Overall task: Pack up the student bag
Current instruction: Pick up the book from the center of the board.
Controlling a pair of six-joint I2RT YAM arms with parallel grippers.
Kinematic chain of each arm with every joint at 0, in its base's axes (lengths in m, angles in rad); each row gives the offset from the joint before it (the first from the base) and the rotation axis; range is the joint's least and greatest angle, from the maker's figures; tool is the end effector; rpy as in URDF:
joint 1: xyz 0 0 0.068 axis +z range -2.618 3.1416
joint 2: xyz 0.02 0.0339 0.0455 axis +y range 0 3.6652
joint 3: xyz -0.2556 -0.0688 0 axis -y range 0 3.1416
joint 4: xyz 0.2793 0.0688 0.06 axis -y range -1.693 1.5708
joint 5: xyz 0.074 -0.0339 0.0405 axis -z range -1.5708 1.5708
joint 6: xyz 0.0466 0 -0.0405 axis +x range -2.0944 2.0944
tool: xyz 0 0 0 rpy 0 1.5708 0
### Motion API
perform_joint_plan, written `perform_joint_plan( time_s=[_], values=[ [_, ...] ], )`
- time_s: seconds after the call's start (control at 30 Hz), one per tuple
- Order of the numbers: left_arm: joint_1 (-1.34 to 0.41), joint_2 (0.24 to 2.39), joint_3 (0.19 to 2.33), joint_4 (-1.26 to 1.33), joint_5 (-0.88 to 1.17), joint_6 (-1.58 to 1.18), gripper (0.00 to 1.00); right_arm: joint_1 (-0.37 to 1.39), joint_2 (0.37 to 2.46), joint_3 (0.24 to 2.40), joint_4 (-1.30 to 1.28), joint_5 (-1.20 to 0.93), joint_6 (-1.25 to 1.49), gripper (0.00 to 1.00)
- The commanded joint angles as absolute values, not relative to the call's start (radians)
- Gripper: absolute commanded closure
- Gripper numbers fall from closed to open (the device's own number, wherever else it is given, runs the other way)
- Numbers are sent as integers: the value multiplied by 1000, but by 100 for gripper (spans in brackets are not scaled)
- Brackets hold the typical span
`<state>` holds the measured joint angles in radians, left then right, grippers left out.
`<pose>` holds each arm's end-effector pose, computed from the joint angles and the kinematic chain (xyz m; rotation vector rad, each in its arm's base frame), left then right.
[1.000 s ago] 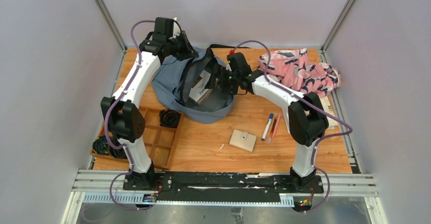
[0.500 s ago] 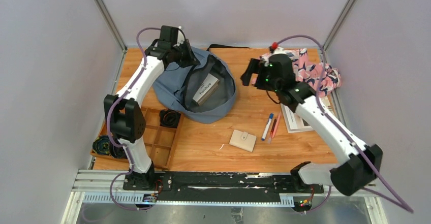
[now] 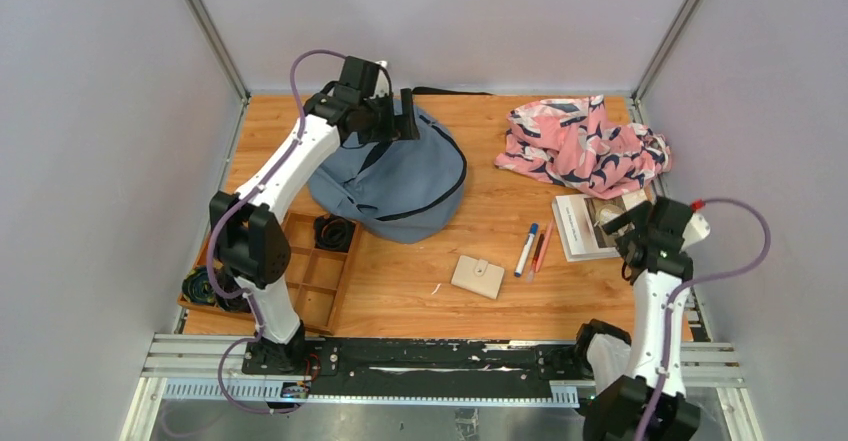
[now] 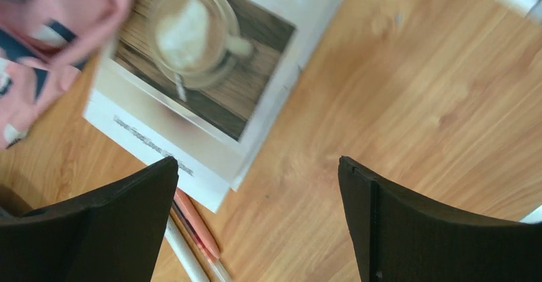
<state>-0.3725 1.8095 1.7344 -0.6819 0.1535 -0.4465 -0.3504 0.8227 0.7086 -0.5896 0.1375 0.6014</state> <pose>0.4172 -0.1707 0.3183 -0.0093 2.3916 -0.5788 0.2064 -0.0822 0.2509 1.1021 1.9807 -0.0235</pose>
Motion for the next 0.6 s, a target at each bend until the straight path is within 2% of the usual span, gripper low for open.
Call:
perform_joint_plan(
  time_s=[0.0,0.07,0.17,0.3,0.37,0.4,0.47,0.57],
  values=[
    [-452,1676,1729,-701,116,-374,6,-481,798,517,-425,-169,723,1],
    [-472,1656,1676,-655,156,-393,4,-488,881,479,-312,-252,754,5],
    [-509,1648,1645,-633,148,-393,2,-520,988,463,-225,-322,801,6],
    [-531,1663,1643,-631,182,-406,2,-568,1051,437,-137,-390,842,10],
    [-537,1673,1642,-629,187,-408,2,-576,1061,432,-116,-390,857,16],
    [-538,1677,1641,-629,187,-408,2,-578,1066,431,-113,-387,862,28],
    [-538,1679,1637,-629,184,-408,2,-581,1070,429,-125,-382,869,59],
    [-538,1680,1631,-622,185,-409,2,-590,1059,411,-141,-364,879,91]
  ],
)
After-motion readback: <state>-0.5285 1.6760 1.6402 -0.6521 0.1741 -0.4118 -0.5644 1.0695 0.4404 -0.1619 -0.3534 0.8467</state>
